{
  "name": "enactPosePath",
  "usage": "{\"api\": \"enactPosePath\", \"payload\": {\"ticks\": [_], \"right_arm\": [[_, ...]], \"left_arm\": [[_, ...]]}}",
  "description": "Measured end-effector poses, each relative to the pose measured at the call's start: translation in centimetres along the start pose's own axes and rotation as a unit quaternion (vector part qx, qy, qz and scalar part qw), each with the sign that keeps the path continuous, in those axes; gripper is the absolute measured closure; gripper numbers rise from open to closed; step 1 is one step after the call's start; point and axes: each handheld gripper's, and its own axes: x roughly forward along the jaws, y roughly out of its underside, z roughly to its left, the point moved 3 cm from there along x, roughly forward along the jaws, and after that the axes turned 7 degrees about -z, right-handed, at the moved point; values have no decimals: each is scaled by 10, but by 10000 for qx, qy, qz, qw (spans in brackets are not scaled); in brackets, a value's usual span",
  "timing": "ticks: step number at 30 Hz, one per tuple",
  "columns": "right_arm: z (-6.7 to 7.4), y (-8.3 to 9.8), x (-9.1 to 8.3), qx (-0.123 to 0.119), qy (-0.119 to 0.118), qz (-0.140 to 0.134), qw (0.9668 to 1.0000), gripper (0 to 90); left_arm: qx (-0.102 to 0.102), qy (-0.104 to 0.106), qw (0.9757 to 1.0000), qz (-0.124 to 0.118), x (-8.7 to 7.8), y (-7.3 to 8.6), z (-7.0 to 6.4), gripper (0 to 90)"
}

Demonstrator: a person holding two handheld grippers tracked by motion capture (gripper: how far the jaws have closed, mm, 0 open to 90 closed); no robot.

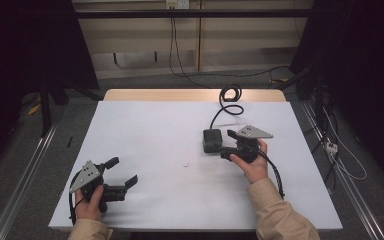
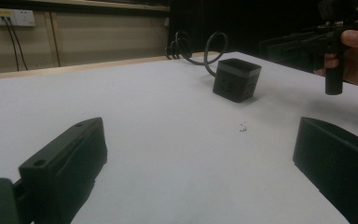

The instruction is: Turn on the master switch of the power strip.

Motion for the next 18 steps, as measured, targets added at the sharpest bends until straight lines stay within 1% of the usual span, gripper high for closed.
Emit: {"api": "enactPosePath", "payload": {"ticks": [2,7,11,16,17,18], "right_arm": [[0,1,-1,-47,9,4,10000,248],[-1,1,-3,-30,27,34,10000,231],[-1,2,-7,-38,22,14,10000,214],[0,3,-12,-35,7,5,10000,204],[0,3,-13,-31,-6,1,10000,202],[0,4,-15,24,-14,4,10000,198]], "left_arm": [[0,11,10000,-7,0,0,0,23],[-17,18,10000,-21,2,0,0,23],[-13,48,10000,-18,3,-1,-1,23],[-17,38,10000,-31,2,-1,-1,23],[-16,34,10000,-32,2,-1,-1,23],[-18,33,10000,-34,2,-2,-1,23]]}}
